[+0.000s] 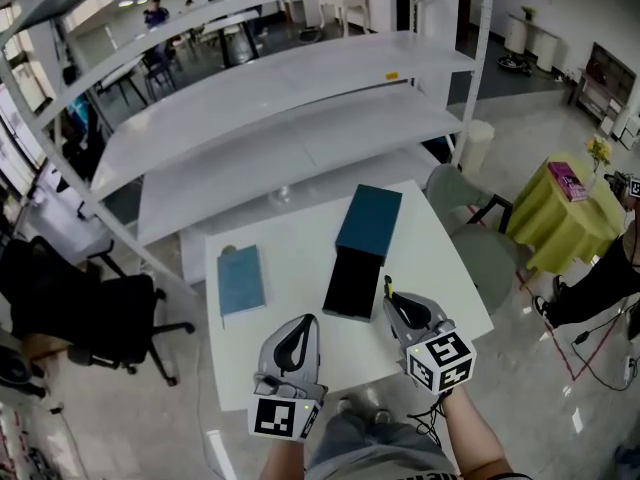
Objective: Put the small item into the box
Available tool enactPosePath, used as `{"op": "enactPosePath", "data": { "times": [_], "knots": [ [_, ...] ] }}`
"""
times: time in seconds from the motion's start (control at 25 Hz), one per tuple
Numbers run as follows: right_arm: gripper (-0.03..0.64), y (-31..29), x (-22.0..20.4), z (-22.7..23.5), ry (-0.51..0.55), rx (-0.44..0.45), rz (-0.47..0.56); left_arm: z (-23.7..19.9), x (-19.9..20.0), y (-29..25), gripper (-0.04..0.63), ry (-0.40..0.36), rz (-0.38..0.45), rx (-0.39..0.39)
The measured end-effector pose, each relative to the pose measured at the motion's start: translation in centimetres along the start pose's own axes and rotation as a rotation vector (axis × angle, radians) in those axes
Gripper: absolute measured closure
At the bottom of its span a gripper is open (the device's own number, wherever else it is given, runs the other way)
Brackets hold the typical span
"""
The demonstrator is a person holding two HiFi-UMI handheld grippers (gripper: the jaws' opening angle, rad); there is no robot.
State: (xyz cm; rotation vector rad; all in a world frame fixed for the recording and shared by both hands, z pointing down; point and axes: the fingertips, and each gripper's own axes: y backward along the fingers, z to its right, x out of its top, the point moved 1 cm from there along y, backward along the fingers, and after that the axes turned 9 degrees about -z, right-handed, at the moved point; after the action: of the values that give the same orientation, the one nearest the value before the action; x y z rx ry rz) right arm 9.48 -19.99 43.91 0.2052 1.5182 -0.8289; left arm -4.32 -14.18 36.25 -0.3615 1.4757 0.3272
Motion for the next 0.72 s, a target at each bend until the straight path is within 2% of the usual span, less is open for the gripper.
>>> {"op": "enactPosePath", "data": {
  "times": [0.72],
  "knots": [
    [0.589,-7.4,-4.6,0.7,-0.093,-0.026,-0.222,-3.7,-2.4,-2.1,0.581,0.027,-0.048,-0.087]
  ]
}}
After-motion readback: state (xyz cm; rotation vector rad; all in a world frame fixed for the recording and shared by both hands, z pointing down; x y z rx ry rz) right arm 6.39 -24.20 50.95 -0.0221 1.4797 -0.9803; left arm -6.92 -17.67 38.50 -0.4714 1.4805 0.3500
